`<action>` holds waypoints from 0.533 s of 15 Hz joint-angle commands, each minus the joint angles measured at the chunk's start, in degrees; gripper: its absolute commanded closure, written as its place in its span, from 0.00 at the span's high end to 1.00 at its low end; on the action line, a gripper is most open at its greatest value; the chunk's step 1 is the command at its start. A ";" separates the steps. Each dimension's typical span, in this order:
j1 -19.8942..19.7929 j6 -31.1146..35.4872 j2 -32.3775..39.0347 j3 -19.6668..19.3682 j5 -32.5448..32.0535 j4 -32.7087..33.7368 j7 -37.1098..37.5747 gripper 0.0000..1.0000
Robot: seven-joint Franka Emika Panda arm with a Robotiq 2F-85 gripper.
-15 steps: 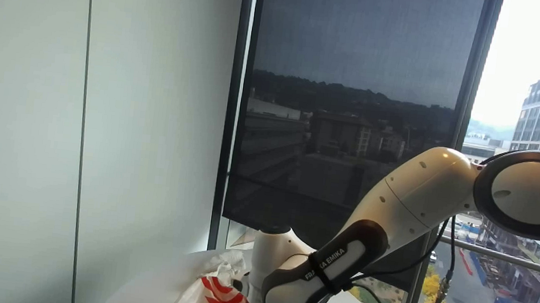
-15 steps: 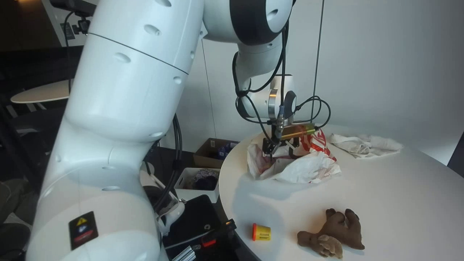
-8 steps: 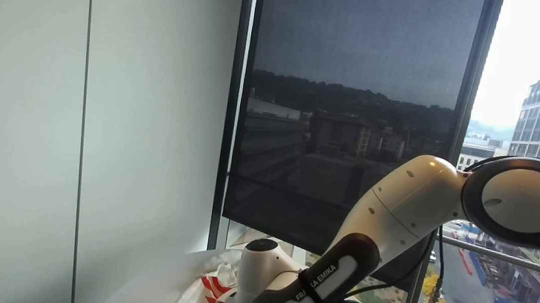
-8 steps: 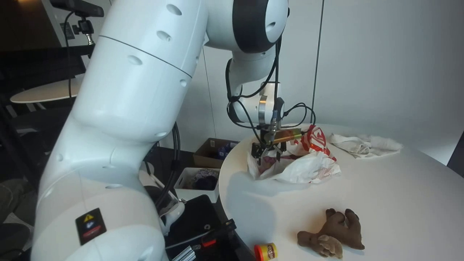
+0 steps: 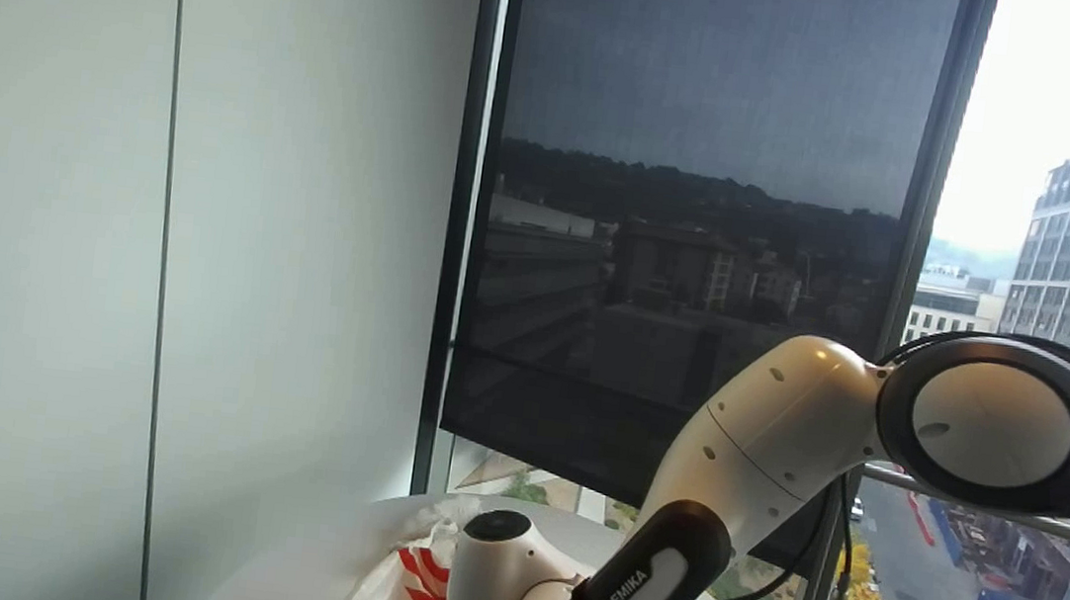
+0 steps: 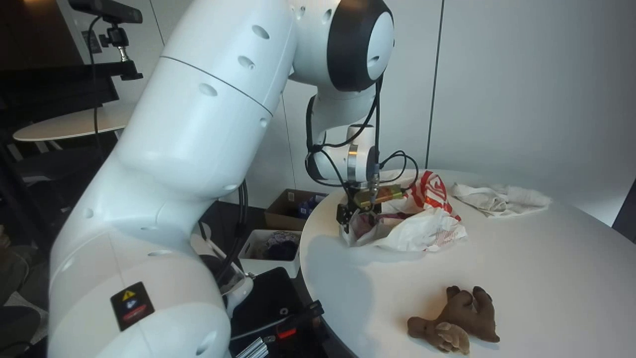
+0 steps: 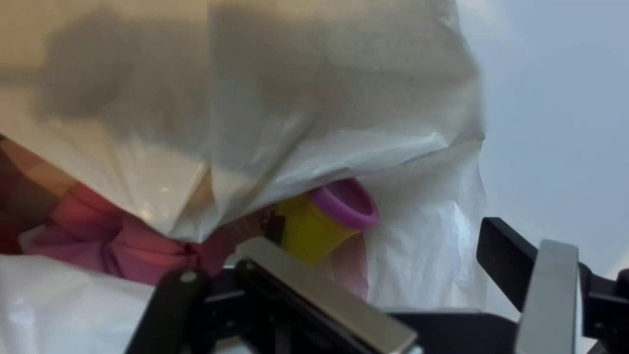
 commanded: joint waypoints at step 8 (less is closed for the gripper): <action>0.70 2.01 5.53 -1.80 -4.60 5.19 -0.42 0.73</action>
